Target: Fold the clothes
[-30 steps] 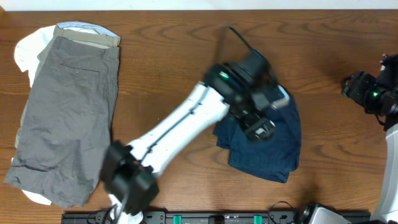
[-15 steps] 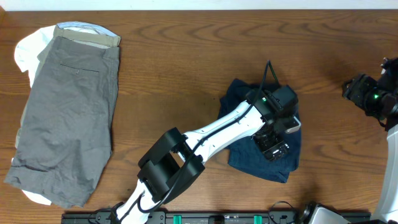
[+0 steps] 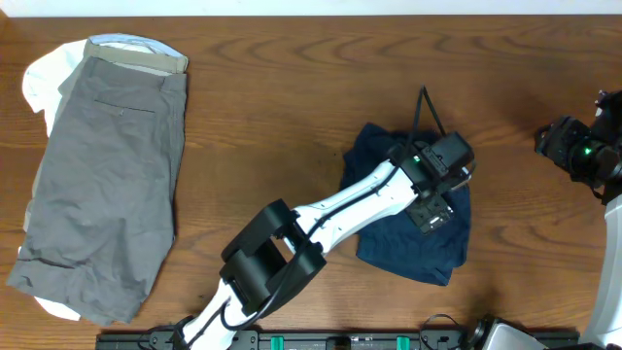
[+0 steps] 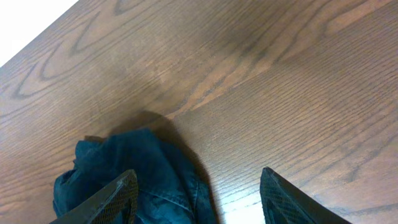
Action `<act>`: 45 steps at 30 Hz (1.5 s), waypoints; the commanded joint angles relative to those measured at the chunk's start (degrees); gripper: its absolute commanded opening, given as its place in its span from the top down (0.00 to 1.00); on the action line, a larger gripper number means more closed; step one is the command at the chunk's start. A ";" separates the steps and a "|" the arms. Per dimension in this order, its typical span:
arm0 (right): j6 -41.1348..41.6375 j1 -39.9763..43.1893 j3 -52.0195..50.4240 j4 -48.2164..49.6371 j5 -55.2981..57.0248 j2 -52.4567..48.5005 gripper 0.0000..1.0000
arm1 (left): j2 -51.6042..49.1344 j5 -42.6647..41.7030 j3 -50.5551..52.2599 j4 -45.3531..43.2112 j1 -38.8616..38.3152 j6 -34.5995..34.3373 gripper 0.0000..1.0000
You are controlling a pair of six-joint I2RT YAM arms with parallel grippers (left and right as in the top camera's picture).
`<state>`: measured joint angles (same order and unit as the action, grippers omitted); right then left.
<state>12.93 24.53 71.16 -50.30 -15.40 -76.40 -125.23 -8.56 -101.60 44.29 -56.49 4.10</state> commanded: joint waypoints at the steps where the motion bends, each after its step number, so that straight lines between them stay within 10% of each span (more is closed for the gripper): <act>1: -0.81 0.48 0.42 -0.09 0.13 -0.13 0.39 | -3.17 2.23 0.20 -0.07 -0.55 -0.31 0.23; 6: -0.81 0.48 0.42 -0.04 0.13 -0.13 0.39 | -5.68 4.48 0.20 -0.07 -0.48 -0.11 0.38; 13: -0.81 0.48 0.42 -0.07 0.13 -0.13 0.40 | -4.74 10.84 0.09 0.85 0.96 -0.11 0.93; 19: -0.81 0.42 0.42 -0.07 -0.33 -0.13 0.41 | 1.18 12.24 -0.11 2.43 8.15 -0.15 0.95; 36: -2.34 -2.12 -0.02 -3.91 -3.21 -1.75 0.44 | 11.93 0.28 -0.11 8.20 24.63 3.87 0.93; 40: -2.80 -1.92 -0.02 -2.21 -2.78 -3.65 0.41 | 12.20 -3.65 -0.09 10.54 21.99 3.96 0.42; 45: -3.39 -1.44 -0.02 1.77 -2.62 -6.47 0.40 | 11.93 -4.50 0.02 10.93 16.02 3.67 0.27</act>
<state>10.94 22.92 71.13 -49.63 -17.82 -81.47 -114.74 -10.33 -101.58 55.05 -37.30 7.42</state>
